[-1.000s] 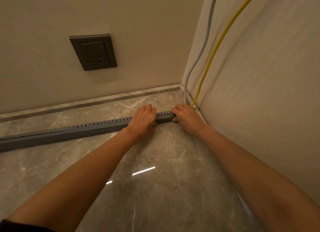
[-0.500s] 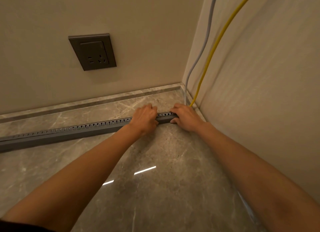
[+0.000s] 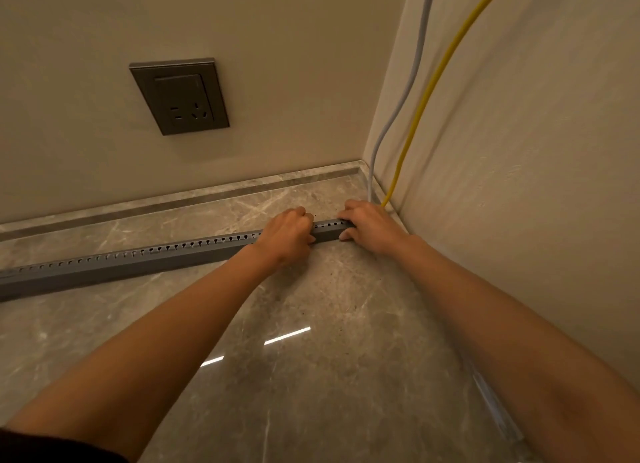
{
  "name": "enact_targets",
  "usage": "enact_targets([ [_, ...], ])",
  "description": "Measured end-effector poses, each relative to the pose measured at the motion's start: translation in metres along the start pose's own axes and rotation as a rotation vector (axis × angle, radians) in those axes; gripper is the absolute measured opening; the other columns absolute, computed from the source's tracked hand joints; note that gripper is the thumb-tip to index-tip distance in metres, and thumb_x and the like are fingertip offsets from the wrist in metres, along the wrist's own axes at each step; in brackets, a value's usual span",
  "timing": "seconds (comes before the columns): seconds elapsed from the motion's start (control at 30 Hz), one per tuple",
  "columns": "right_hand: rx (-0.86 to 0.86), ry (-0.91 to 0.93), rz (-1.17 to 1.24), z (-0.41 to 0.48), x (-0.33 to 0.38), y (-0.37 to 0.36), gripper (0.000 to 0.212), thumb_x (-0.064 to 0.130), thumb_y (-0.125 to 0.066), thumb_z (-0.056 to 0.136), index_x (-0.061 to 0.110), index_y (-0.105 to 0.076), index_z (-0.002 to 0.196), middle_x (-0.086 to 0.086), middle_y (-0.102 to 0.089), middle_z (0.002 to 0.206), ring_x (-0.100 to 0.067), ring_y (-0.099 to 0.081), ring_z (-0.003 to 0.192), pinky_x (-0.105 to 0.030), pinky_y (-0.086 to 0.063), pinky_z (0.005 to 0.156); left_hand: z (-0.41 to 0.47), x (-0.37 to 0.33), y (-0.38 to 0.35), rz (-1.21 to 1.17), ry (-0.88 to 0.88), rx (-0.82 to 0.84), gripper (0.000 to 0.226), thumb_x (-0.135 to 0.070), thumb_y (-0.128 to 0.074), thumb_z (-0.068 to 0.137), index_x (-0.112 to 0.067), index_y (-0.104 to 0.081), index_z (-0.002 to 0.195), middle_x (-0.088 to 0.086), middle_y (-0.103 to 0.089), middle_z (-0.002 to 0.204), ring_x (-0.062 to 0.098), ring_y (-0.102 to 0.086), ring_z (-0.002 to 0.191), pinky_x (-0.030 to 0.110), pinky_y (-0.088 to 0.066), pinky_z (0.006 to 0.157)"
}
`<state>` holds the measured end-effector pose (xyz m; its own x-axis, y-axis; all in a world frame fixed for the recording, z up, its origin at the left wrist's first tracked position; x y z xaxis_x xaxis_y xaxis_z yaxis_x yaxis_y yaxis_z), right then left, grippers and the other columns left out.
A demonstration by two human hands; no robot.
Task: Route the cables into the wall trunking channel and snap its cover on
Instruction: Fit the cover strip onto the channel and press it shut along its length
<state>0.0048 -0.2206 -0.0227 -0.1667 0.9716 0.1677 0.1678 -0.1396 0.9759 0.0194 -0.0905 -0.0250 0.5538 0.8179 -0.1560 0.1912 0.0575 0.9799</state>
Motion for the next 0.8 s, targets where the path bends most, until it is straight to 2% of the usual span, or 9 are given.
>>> enact_targets([
  [0.27,0.015,-0.026,-0.047,0.004,0.014,-0.011,0.041,0.022,-0.059,0.089,0.008,-0.049,0.126,-0.012,-0.051,0.126,-0.031,-0.049,0.116,-0.041,-0.040,0.097,-0.018,0.034,0.001,0.054,0.104,0.060,0.035,-0.023,-0.056,0.090,-0.004,-0.050,0.119,0.016,-0.052,0.121,0.031,-0.051,0.110,0.040,-0.046,0.089],
  [0.43,-0.046,-0.026,-0.066,0.010,0.034,-0.017,0.035,0.024,-0.058,0.089,0.010,-0.052,0.120,-0.010,-0.052,0.125,-0.030,-0.049,0.117,-0.043,-0.029,0.106,-0.022,0.033,-0.005,0.125,0.077,0.056,0.034,-0.018,-0.052,0.093,0.000,-0.045,0.121,0.019,-0.050,0.125,0.032,-0.049,0.113,0.039,-0.044,0.093],
  [0.5,-0.048,0.006,-0.110,0.012,0.036,-0.015,0.032,0.023,-0.058,0.089,0.007,-0.055,0.116,-0.011,-0.055,0.122,-0.031,-0.051,0.113,-0.040,-0.033,0.101,-0.023,0.032,-0.006,0.133,0.064,0.039,0.033,-0.017,-0.051,0.093,0.000,-0.045,0.121,0.019,-0.051,0.124,0.032,-0.049,0.111,0.038,-0.044,0.093],
  [0.63,-0.054,0.027,-0.142,0.012,0.038,-0.011,0.030,0.019,-0.059,0.088,0.004,-0.058,0.114,-0.013,-0.056,0.121,-0.031,-0.051,0.110,-0.039,-0.040,0.092,-0.023,0.038,-0.004,0.035,0.069,-0.011,0.034,-0.019,-0.056,0.090,-0.001,-0.048,0.118,0.019,-0.053,0.121,0.032,-0.050,0.109,0.038,-0.044,0.091],
  [0.8,-0.043,-0.027,-0.131,0.018,0.048,-0.011,0.033,0.018,-0.059,0.088,0.004,-0.056,0.118,-0.014,-0.056,0.123,-0.032,-0.052,0.114,-0.040,-0.041,0.096,-0.027,0.058,0.006,-0.147,0.093,0.008,0.036,-0.025,-0.064,0.086,-0.006,-0.055,0.116,0.015,-0.058,0.117,0.029,-0.055,0.105,0.038,-0.047,0.088],
])
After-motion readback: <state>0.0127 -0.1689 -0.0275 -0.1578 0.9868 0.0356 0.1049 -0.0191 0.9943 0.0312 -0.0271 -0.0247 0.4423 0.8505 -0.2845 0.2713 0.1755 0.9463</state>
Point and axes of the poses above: each hand's wrist, its own z-axis towards the middle knuckle, its own y-axis out of the back of the hand, x = y × z, the point moved 4 cm from there along z, towards the middle knuckle
